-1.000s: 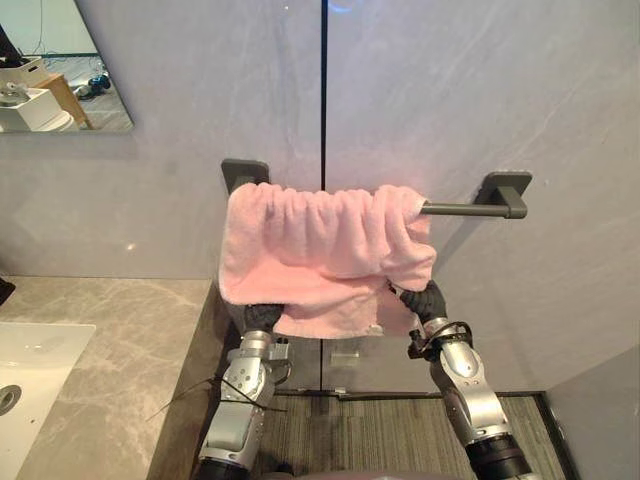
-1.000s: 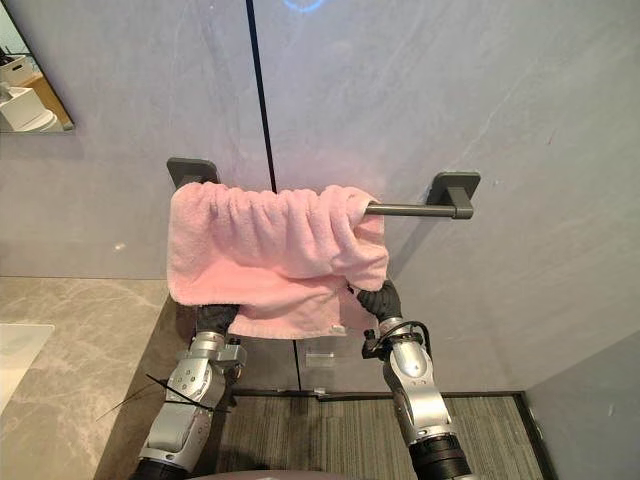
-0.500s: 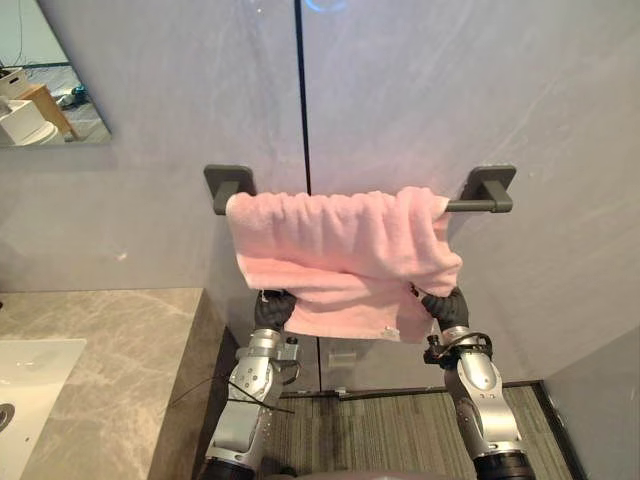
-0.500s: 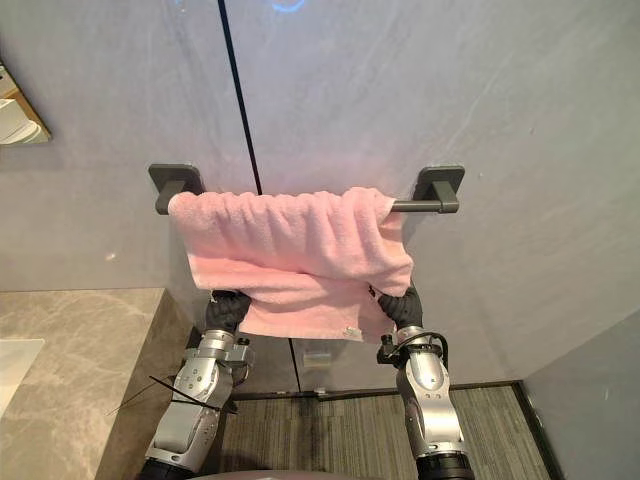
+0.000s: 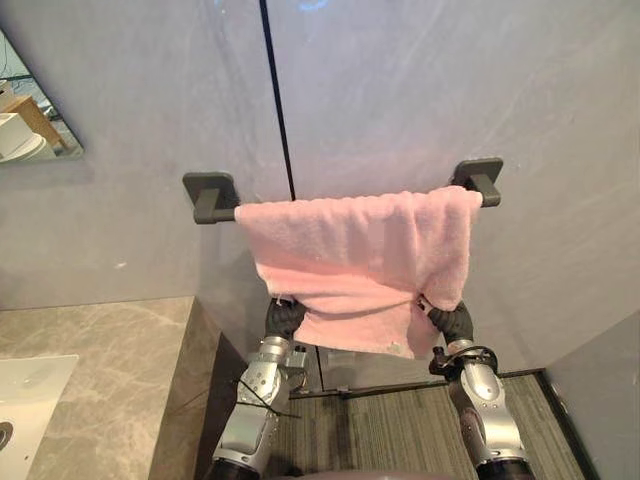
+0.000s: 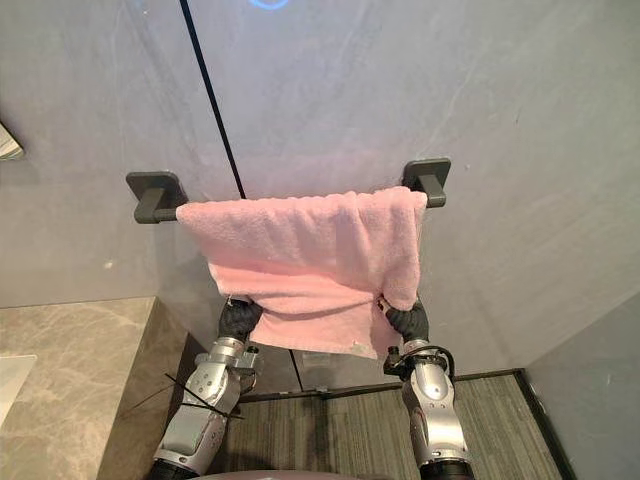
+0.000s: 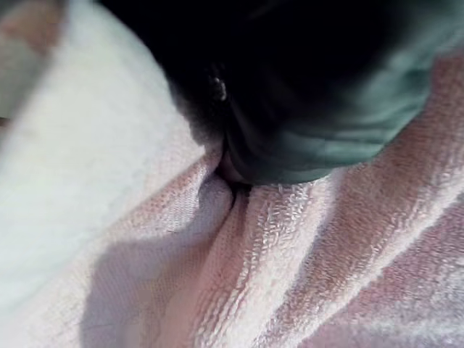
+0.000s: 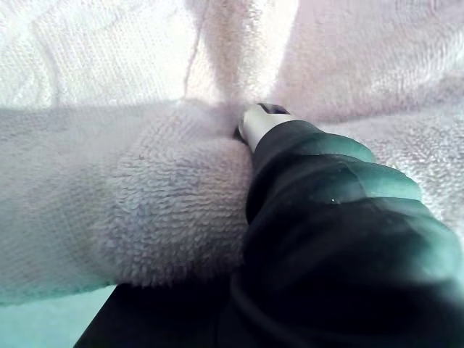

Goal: Organize washtable

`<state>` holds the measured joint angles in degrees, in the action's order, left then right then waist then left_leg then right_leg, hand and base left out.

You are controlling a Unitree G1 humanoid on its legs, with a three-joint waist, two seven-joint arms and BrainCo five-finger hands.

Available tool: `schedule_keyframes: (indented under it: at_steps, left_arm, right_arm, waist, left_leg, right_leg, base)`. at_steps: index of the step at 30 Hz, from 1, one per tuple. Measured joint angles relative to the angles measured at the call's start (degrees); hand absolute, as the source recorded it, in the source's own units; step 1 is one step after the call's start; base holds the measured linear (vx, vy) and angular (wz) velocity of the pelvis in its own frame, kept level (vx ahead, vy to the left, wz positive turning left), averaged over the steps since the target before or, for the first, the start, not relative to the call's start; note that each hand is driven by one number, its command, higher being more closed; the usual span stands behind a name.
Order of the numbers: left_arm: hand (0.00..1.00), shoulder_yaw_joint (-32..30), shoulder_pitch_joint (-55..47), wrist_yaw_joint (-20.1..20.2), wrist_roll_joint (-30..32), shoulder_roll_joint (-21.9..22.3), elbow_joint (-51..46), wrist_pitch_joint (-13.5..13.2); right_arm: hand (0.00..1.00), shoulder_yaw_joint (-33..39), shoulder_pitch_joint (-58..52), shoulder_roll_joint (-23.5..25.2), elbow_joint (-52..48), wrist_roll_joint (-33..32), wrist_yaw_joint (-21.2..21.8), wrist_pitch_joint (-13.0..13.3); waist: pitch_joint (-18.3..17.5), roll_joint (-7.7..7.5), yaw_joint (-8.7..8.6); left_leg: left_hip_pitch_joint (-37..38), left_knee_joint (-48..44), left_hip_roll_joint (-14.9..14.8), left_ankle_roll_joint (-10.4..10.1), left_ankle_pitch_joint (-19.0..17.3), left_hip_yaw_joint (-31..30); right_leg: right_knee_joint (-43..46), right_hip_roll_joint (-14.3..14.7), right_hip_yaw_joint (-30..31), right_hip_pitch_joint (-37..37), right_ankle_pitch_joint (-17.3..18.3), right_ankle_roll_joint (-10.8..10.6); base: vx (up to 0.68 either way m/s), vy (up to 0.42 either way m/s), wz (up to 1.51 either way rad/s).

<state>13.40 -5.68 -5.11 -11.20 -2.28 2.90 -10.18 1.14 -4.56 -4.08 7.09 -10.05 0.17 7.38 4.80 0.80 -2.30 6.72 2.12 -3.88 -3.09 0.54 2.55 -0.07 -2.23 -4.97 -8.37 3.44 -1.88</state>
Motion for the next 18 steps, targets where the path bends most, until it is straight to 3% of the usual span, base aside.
schedule_keyframes:
  at_steps: [10, 11, 12, 13, 18]
  left_arm:
    - [1.00, -1.66, -3.56, -0.34, -0.62, 0.04, 2.54, 0.30]
    - [1.00, -1.87, -4.13, -0.34, -0.62, 0.01, 2.54, 0.35]
    - [1.00, -1.90, -4.67, -0.34, -0.62, -0.02, 2.62, 0.36]
    - [0.00, -1.95, -4.88, -0.35, -0.62, -0.01, 2.85, 0.39]
    - [0.00, -3.68, -5.56, -1.43, -1.65, -0.04, 4.54, 0.48]
  right_arm:
    - [1.00, -1.82, 0.89, -0.69, 3.41, 1.91, 1.27, 0.79]
    - [0.00, -2.07, 0.81, -0.70, 3.56, 2.49, 1.28, 0.84]
    - [0.00, -2.23, 0.79, -0.63, 4.01, 2.99, 1.28, 0.97]
    - [0.00, -2.22, 0.83, -0.59, 4.55, 3.29, 1.26, 1.04]
    - [0.00, -1.17, 0.64, 0.22, 6.14, 3.96, 0.56, 0.89]
  waist:
    - [-0.15, 0.02, 0.29]
    - [-0.32, 0.00, 0.24]
    - [-0.40, -0.07, 0.16]
    - [-0.43, -0.14, 0.25]
    - [-0.73, -0.76, 0.22]
  left_leg:
    - [0.03, 0.53, 0.03, -0.08, 0.15, -1.35]
    - [0.08, 0.95, 0.03, -0.16, 0.28, -1.50]
    - [0.10, 1.15, 0.06, -0.15, 0.36, -1.66]
    - [0.10, 1.27, 0.07, -0.15, 0.39, -1.76]
    - [0.74, 1.97, 0.11, -0.18, 0.68, -2.51]
  right_leg:
    - [-0.10, 0.10, -1.44, -0.46, -0.02, 0.00]
    - [-0.19, 0.11, -1.52, -0.45, -0.02, 0.00]
    - [-0.24, 0.10, -1.83, -0.47, -0.02, 0.00]
    - [-0.29, 0.09, -2.22, -0.49, -0.02, 0.00]
    - [-1.29, 0.15, -2.72, -1.69, -0.04, 0.04]
  base:
    - [-0.01, -0.012, 0.06]
    - [-0.01, -0.014, 0.08]
    - [-0.01, -0.015, 0.07]
    - [0.00, -0.020, 0.10]
    - [0.00, -0.014, 0.08]
